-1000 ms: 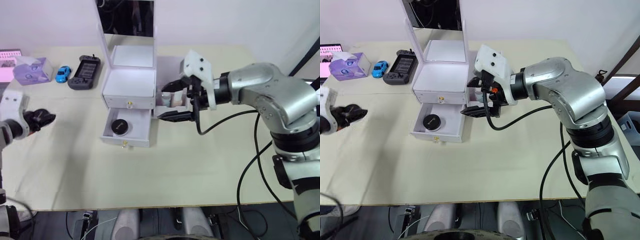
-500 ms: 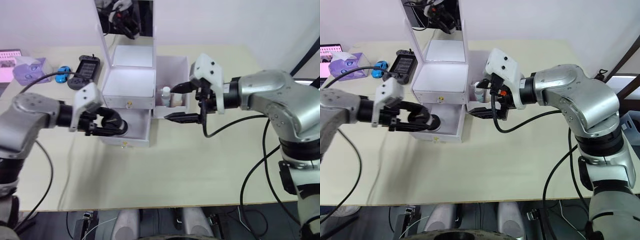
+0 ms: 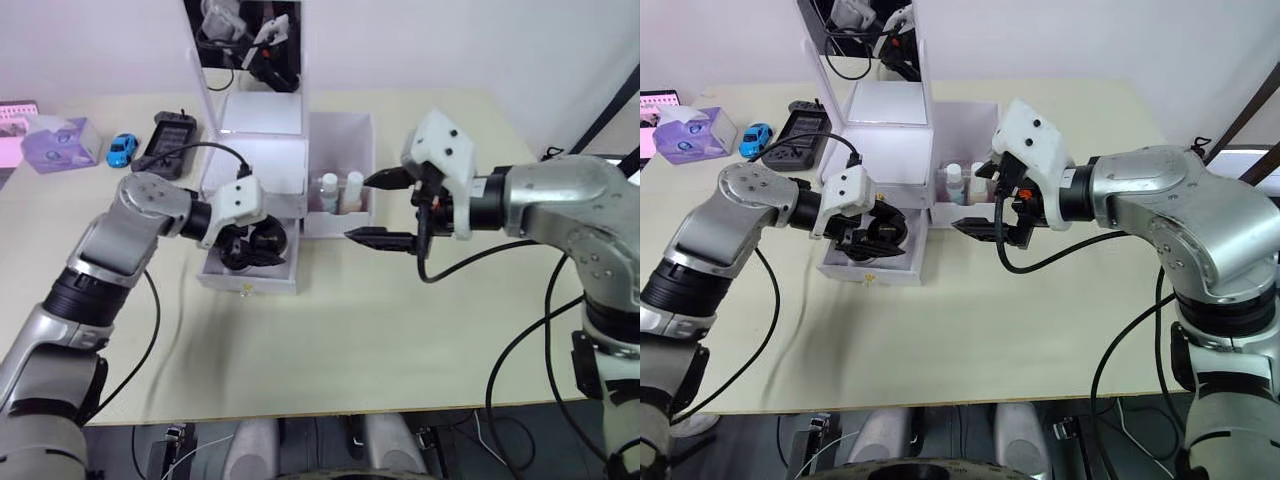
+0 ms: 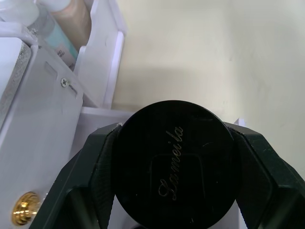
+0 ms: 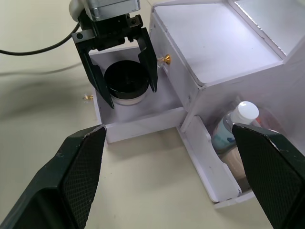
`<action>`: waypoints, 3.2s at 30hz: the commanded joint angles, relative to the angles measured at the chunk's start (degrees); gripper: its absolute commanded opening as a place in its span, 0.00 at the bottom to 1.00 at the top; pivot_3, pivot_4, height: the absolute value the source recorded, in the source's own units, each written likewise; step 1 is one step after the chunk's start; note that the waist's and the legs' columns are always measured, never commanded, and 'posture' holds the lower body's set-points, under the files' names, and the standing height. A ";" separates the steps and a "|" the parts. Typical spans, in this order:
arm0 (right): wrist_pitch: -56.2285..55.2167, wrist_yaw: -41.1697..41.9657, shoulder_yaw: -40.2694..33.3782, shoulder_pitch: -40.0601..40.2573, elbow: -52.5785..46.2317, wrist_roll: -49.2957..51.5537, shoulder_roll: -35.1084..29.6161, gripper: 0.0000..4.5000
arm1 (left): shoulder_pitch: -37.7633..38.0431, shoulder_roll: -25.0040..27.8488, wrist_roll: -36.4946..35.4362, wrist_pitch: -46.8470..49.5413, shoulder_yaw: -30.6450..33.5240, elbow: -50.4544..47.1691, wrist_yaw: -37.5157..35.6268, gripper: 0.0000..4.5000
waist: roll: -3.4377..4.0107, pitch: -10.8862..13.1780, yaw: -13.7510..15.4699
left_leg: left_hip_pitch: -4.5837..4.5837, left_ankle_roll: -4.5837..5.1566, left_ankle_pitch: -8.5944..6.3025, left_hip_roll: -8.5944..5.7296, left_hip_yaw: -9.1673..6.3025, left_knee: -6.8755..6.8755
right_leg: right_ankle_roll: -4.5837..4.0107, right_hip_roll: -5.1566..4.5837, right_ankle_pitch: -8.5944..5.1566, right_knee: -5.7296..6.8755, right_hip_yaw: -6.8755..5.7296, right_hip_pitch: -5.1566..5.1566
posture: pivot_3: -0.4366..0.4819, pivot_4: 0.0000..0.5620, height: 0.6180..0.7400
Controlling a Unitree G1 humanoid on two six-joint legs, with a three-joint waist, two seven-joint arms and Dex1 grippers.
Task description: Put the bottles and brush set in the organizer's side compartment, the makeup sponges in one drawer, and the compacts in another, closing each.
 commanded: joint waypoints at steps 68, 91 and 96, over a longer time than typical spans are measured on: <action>-15.47 16.12 0.29 3.53 7.35 3.52 -7.39 1.00 | 56.47 -4.95 -19.30 11.49 38.67 -23.67 14.54 0.03 | 0.07 -0.03 0.37 | 0.21 0.00 -0.01 0.64 0.11 0.11 | -0.63 0.57 0.12 -0.12 0.02 0.09 | 0.48 0.27 1.00; -12.92 10.54 -0.63 2.49 4.78 2.78 -7.90 1.00 | 27.98 -10.33 -11.46 3.71 24.55 -5.39 23.35 0.03 | 0.08 -0.04 1.25 | 0.16 0.09 0.07 0.68 0.12 0.11 | -0.83 0.66 0.37 -0.14 0.00 0.02 | 0.48 0.27 1.00; -12.89 8.94 -0.47 2.62 3.76 2.54 -7.68 1.00 | 23.30 -10.92 -9.49 1.50 22.81 -1.18 23.81 0.03 | 0.08 -0.04 1.42 | 0.07 0.09 0.07 0.68 0.14 0.10 | -0.78 0.67 0.36 -0.20 0.00 -0.04 | 0.48 0.27 1.00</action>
